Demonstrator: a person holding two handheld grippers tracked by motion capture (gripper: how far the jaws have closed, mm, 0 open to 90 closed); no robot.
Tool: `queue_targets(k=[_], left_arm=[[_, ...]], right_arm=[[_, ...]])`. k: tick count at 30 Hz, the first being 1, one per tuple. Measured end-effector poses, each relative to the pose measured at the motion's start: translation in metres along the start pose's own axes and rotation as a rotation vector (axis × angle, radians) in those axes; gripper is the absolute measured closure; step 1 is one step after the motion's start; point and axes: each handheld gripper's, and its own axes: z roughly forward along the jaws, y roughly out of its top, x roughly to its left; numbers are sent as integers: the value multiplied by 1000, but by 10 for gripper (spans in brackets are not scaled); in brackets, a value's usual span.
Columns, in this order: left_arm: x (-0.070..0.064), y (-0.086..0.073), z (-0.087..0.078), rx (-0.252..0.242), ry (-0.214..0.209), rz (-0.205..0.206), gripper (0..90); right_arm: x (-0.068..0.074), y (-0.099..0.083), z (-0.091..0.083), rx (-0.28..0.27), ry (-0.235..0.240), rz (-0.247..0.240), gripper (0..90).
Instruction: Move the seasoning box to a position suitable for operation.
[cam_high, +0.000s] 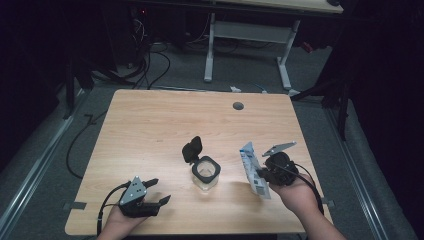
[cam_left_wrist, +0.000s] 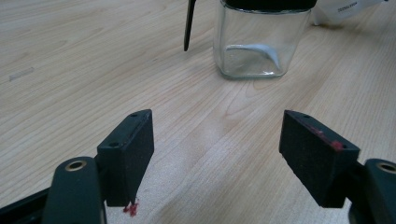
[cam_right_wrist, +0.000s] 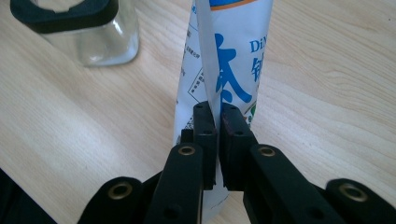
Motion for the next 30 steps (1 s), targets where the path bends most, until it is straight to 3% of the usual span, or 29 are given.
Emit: queue_targets(k=[6,16,18,30], left_arm=[[-1,0,0,0,-5,5,268],[-2,0,0,-5,-3,12,269],[-2,0,0,-5,-4,13,268],[-4,1,1,-7,-17,17,269]], right_arm=[[0,5,-2,59,-7,-27,871],[0,18,-10,132,12,-16,875],[0,20,-9,146,15,-36,876],[3,22,-7,213,31,-40,884]])
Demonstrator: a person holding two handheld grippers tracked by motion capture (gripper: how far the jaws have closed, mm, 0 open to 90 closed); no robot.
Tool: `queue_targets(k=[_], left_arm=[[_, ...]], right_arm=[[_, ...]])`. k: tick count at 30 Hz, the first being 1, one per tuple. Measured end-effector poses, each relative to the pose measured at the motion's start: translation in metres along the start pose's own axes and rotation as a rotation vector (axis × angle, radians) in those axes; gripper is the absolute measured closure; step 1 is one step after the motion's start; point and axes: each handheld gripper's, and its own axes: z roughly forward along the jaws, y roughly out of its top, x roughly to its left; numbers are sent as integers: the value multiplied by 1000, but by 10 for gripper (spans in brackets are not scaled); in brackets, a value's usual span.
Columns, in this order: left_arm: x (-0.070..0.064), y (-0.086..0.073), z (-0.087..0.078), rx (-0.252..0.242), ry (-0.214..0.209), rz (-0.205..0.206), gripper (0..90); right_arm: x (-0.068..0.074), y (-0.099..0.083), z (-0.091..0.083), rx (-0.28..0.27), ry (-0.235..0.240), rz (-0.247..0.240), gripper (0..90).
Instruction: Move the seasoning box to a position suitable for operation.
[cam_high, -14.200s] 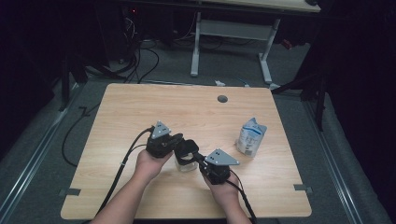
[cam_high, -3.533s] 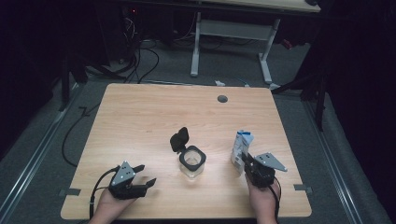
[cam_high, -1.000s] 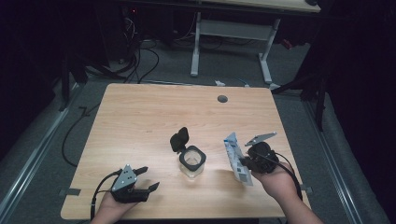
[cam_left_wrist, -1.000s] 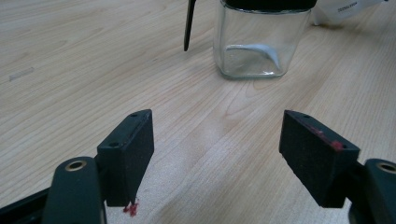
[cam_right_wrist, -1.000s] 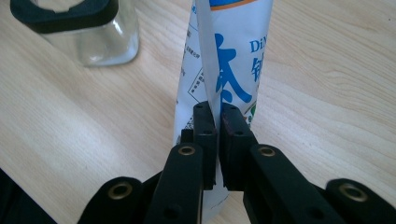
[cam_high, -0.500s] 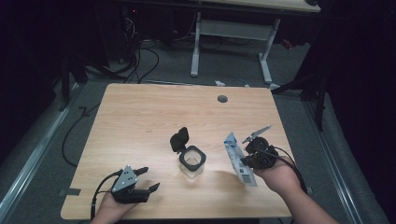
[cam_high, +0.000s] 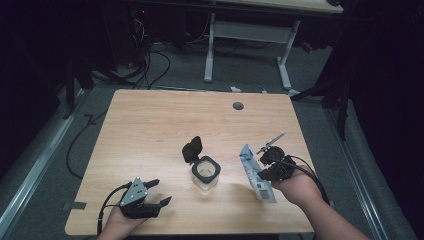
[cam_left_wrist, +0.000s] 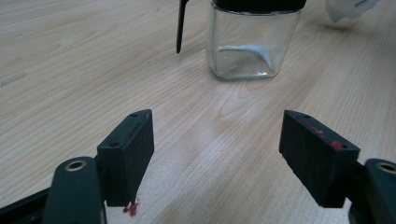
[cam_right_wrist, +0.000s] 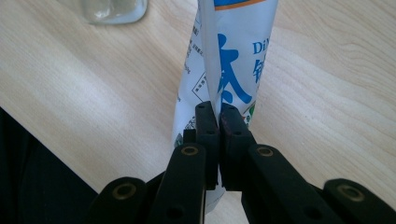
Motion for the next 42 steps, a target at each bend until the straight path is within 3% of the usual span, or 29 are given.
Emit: queue_targets(k=[4,12,15,22,26,31,35,42], left_arm=[[-2,1,1,4,-6,10,269],[-4,1,2,2,-12,9,268],[-5,1,2,1,-15,12,269],[-9,5,3,-48,-38,-20,263],[-26,11,14,-71,-61,8,236],[-48,22,35,-71,-144,15,219],[-65,30,54,-67,-188,29,214],[-88,39,81,-58,-226,56,201]], right_arm=[[1,1,-1,33,-7,-30,885],[3,3,2,68,7,-21,888],[4,4,3,64,9,-39,888],[4,5,2,55,17,-34,890],[8,5,-1,61,22,-39,891],[14,7,-5,53,28,-53,894],[20,8,-10,47,33,-61,894],[33,11,-12,45,50,-81,894]])
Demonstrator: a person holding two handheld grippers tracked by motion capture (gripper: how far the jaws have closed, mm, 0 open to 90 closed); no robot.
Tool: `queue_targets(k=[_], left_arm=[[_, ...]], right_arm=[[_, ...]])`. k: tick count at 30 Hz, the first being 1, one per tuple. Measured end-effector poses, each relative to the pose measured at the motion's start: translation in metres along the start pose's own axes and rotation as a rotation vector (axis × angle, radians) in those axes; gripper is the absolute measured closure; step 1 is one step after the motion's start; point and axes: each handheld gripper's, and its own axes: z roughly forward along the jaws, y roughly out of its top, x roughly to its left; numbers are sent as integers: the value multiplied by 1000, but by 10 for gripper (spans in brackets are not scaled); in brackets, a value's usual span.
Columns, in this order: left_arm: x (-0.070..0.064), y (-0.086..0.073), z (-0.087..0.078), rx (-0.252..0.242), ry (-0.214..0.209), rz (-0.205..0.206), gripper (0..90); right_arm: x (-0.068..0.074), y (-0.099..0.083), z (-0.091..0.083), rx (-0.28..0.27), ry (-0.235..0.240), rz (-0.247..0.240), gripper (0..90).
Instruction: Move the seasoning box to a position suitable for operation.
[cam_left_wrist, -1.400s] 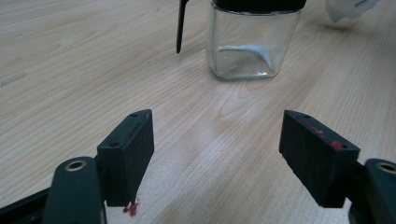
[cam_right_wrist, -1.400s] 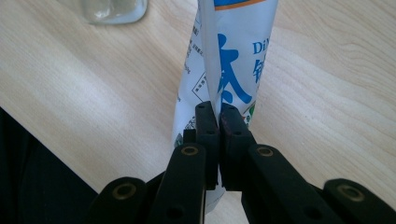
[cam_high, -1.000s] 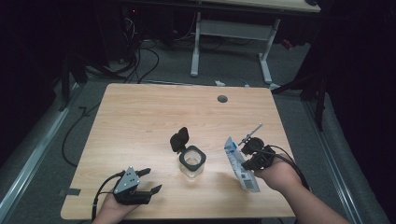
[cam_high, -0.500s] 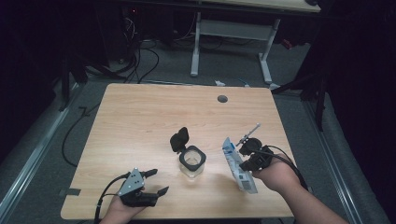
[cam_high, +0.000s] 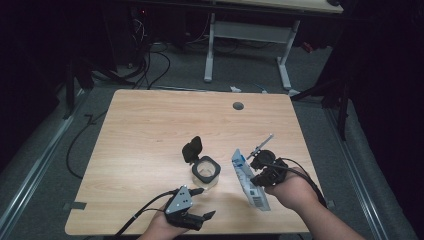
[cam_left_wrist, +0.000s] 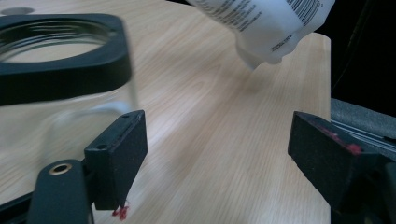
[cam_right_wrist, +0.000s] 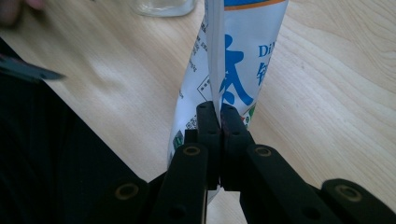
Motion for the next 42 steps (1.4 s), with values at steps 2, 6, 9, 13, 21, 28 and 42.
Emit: queue_targets(k=[2,6,9,13,21,28,42], left_arm=[[-3,2,6,0,-9,3,200],[-5,5,14,-4,-12,11,200],[-5,7,19,-3,-12,10,200],[-6,12,19,-17,-10,16,200],[-10,20,19,-29,-16,37,195],[-9,21,32,19,-32,21,197],[-16,30,39,-15,-52,30,289]], right_arm=[[4,1,1,4,3,-4,894],[11,4,5,6,19,-13,894],[15,8,7,4,26,-19,895],[20,12,7,-4,35,-37,895],[30,24,-2,-21,33,-66,895],[40,32,-9,-31,39,-82,895],[47,43,-9,-44,62,-97,894]])
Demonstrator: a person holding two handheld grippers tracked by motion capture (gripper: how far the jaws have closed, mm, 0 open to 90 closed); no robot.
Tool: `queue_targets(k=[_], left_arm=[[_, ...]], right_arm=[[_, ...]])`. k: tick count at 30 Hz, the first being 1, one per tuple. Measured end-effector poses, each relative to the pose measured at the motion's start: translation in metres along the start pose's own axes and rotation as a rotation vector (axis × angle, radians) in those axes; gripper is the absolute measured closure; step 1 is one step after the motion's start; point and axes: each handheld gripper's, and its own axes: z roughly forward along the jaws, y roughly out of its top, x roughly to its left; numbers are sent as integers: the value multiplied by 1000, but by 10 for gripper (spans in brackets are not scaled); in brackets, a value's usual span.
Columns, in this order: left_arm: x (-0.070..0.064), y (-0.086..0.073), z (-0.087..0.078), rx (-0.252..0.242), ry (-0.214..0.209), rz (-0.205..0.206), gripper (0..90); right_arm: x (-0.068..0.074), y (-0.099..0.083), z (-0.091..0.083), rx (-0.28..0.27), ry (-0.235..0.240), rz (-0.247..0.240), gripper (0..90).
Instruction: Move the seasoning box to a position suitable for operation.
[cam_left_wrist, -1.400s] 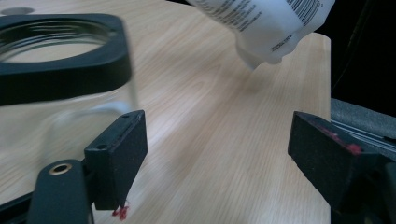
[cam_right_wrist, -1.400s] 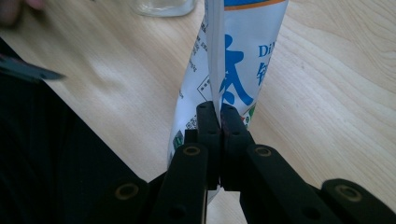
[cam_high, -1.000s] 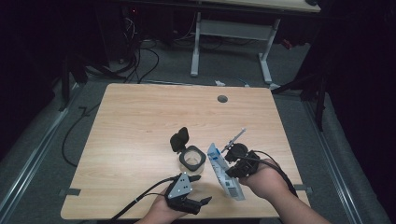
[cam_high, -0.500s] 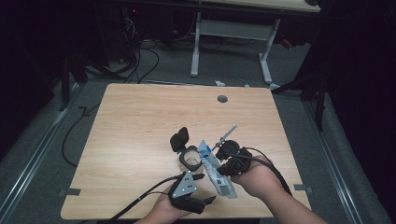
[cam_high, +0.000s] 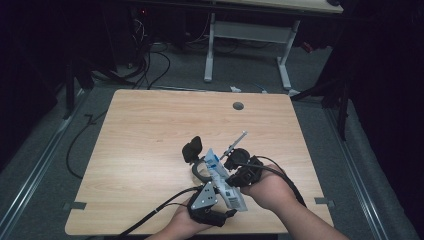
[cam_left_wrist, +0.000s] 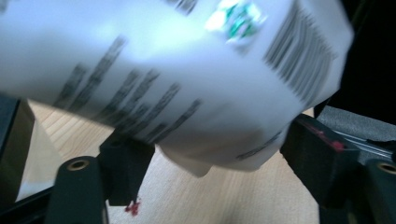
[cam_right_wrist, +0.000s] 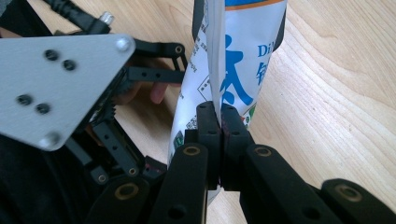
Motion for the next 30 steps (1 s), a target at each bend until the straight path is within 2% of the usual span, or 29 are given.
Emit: queue_targets(k=[14,19,30], left_arm=[[-12,-1,0,20,28,11,404],[-16,-1,1,19,46,11,407],[-15,-1,0,16,44,7,407]], right_arm=[[-3,-4,4,19,-1,4,894],[-3,-4,6,24,-1,12,895],[-3,4,7,25,-7,1,896]])
